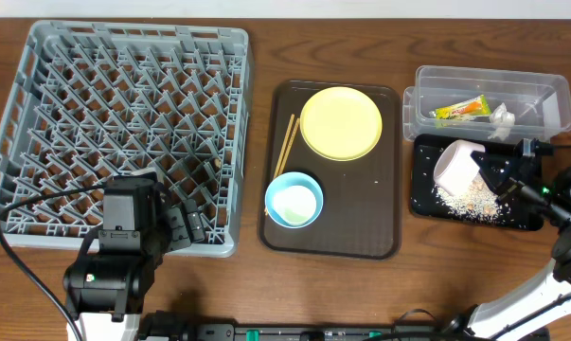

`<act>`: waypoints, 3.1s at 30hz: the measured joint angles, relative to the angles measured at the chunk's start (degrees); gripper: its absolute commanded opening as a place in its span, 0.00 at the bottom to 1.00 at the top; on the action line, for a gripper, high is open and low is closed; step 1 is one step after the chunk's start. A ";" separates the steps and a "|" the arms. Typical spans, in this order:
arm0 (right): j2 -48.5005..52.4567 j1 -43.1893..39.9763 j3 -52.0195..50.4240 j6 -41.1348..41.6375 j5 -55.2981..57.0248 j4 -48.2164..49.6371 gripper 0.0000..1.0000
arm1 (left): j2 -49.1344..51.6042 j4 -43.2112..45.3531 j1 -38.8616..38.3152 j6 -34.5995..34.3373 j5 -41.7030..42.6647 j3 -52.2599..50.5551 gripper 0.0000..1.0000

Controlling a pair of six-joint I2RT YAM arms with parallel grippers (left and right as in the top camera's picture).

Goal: Sort waste into correct bins and load items into the dishwasher
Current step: 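Tilt the pink bowl to dump the rice onto the black tray, then carry the pink bowl left and set it on the yellow plate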

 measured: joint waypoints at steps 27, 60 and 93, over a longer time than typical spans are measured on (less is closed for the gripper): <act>0.00 -10.45 -0.02 -0.11 -0.94 -9.40 0.01 | 0.00 0.00 0.00 0.00 0.00 0.00 0.94; -27.08 19.12 0.66 -10.12 19.58 -9.77 0.01 | 0.00 0.02 0.00 0.00 0.00 0.00 0.94; -24.17 66.95 0.83 9.49 85.48 42.62 0.01 | 0.00 0.02 0.00 0.00 0.00 0.04 0.94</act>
